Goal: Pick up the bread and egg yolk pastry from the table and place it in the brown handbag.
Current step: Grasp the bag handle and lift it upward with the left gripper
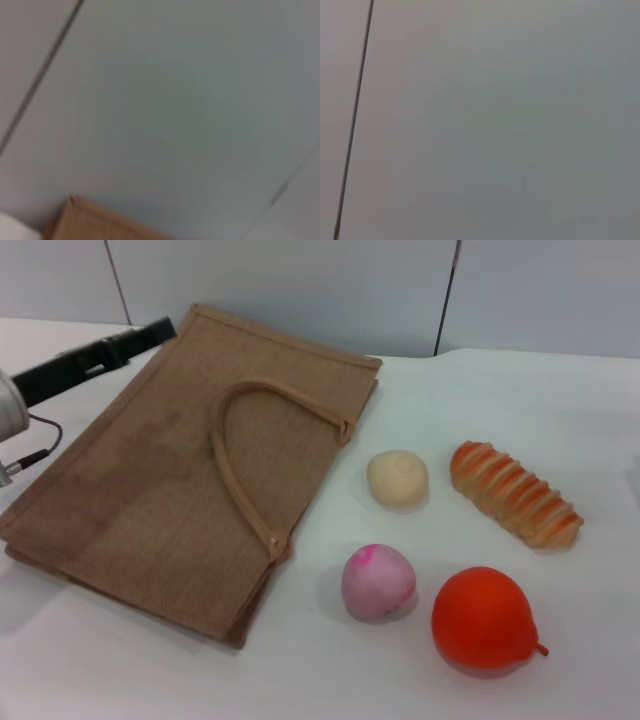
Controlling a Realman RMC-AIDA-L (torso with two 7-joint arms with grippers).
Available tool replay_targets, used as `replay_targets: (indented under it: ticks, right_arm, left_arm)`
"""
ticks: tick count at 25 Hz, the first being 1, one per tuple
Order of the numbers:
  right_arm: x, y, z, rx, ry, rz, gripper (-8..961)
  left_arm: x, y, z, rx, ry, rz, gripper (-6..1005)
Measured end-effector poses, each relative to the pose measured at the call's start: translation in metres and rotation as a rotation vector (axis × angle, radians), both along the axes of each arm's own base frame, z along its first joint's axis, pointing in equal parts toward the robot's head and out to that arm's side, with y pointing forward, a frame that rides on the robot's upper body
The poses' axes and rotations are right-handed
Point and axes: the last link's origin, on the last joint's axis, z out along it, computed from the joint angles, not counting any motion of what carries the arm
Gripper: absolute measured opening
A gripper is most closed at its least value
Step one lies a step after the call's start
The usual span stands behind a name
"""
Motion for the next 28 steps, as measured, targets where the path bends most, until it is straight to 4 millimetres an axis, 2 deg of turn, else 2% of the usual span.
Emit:
replay_targets:
  ticks: [3, 7, 11, 16, 20, 25, 28]
  right_arm:
    - [-0.001, 0.000, 0.000, 0.003, 0.002, 0.003, 891]
    - [0.000, 0.000, 0.001, 0.004, -0.001, 0.002, 891]
    - [0.000, 0.000, 0.001, 0.004, -0.001, 0.003, 891]
    - [0.000, 0.000, 0.002, 0.008, -0.002, 0.004, 891]
    - [-0.001, 0.000, 0.002, 0.008, 0.000, 0.008, 891]
    - [-0.002, 0.001, 0.002, 0.009, 0.000, 0.010, 891]
    - [-0.002, 0.001, 0.002, 0.009, 0.000, 0.010, 891]
  left_arm:
    - [0.012, 0.012, -0.004, -0.159, 0.064, 0.057, 751]
    - [0.016, 0.021, -0.003, -0.252, 0.140, 0.141, 751]
    - [0.016, 0.029, 0.011, -0.302, 0.242, 0.263, 751]
    - [0.022, 0.035, 0.019, -0.304, 0.283, 0.281, 751]
    - [0.031, 0.043, 0.011, -0.319, 0.364, 0.254, 750]
    - [0.037, 0.056, -0.017, -0.334, 0.478, 0.229, 750]
    - [0.040, 0.062, -0.024, -0.316, 0.512, 0.222, 743]
